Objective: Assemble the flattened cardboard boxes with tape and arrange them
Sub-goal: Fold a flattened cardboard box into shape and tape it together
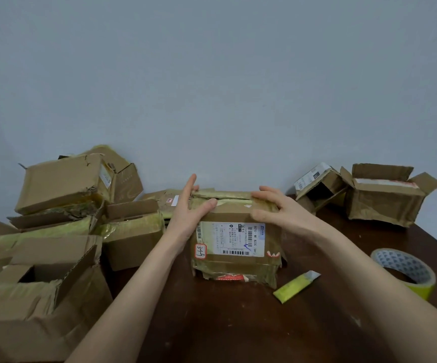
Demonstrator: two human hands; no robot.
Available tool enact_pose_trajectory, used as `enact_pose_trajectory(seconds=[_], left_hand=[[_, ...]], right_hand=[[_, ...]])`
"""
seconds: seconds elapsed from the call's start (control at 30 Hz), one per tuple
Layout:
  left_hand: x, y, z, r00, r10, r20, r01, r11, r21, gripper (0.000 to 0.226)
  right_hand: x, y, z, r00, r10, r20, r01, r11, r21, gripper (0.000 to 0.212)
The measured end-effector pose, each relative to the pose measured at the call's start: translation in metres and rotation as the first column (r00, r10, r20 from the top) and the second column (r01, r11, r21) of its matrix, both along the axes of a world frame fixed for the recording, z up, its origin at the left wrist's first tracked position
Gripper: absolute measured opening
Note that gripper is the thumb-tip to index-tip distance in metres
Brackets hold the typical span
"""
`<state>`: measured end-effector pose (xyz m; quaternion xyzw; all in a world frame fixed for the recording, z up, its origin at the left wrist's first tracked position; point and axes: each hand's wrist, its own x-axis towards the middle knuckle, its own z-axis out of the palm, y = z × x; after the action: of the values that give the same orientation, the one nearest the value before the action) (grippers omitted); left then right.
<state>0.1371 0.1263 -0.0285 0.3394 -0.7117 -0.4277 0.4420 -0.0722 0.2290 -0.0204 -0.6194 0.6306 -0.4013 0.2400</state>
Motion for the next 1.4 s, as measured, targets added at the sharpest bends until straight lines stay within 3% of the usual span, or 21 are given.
enact_pose_trajectory(seconds=[0.1,0.17,0.3,0.4,0.63,0.77,0.97,1.03,1.1,1.13,1.2,1.27,1.4], left_hand=[[0.001,0.0,0.005,0.995,0.051,0.091,-0.042,0.994,-0.105,0.032],[0.004,0.001,0.007,0.991,0.095,0.091,-0.082,0.986,-0.144,0.021],[0.009,0.001,0.006,0.984,0.111,0.142,-0.077,0.972,-0.224,0.016],[0.007,-0.001,0.001,0.979,0.121,0.163,-0.083,0.972,-0.22,0.012],[-0.017,0.001,-0.006,0.993,0.112,0.029,-0.11,0.992,-0.067,0.004],[-0.02,0.003,-0.039,0.992,0.088,0.091,-0.083,0.994,-0.065,0.01],[0.001,0.009,-0.038,0.972,0.087,0.22,-0.04,0.976,-0.212,0.019],[0.006,0.011,-0.032,0.923,0.127,0.364,-0.016,0.956,-0.292,0.027],[0.002,0.014,-0.02,0.756,0.252,0.604,0.068,0.888,-0.455,0.041],[-0.005,0.018,-0.013,0.659,0.297,0.691,0.151,0.848,-0.508,0.046],[-0.02,0.028,-0.007,0.526,0.32,0.788,0.285,0.807,-0.518,0.053],[-0.029,0.036,-0.011,0.455,0.329,0.827,0.327,0.803,-0.499,0.06],[-0.03,0.035,-0.016,0.418,0.33,0.847,0.345,0.804,-0.484,0.062]], right_hand=[[0.002,-0.003,0.0,1.0,-0.026,0.01,0.027,0.999,-0.03,0.074],[0.002,-0.003,0.001,0.999,-0.022,-0.038,0.021,0.999,-0.043,0.073],[0.0,-0.002,-0.003,0.997,-0.016,-0.073,0.015,1.0,-0.025,0.077],[-0.001,-0.005,-0.003,0.995,0.012,-0.101,-0.012,1.0,-0.007,0.056],[-0.008,-0.003,-0.009,0.995,-0.068,-0.075,0.066,0.997,-0.031,0.051],[-0.013,0.0,-0.024,0.99,-0.057,-0.129,0.061,0.998,0.031,0.055],[-0.01,0.007,-0.035,0.99,-0.022,-0.137,0.022,1.0,-0.003,0.055],[-0.004,0.011,-0.035,0.992,-0.021,-0.126,0.02,1.0,-0.006,0.056],[0.0,0.012,-0.025,0.959,-0.049,-0.278,0.061,0.997,0.037,0.059],[0.002,0.01,-0.017,0.899,-0.061,-0.433,0.093,0.994,0.052,0.061],[0.013,0.007,-0.003,0.695,-0.049,-0.717,0.133,0.989,0.061,0.061],[0.026,0.006,-0.002,0.578,-0.018,-0.816,0.139,0.987,0.077,0.061],[0.037,0.007,-0.022,0.554,-0.031,-0.832,0.146,0.987,0.06,0.066]])
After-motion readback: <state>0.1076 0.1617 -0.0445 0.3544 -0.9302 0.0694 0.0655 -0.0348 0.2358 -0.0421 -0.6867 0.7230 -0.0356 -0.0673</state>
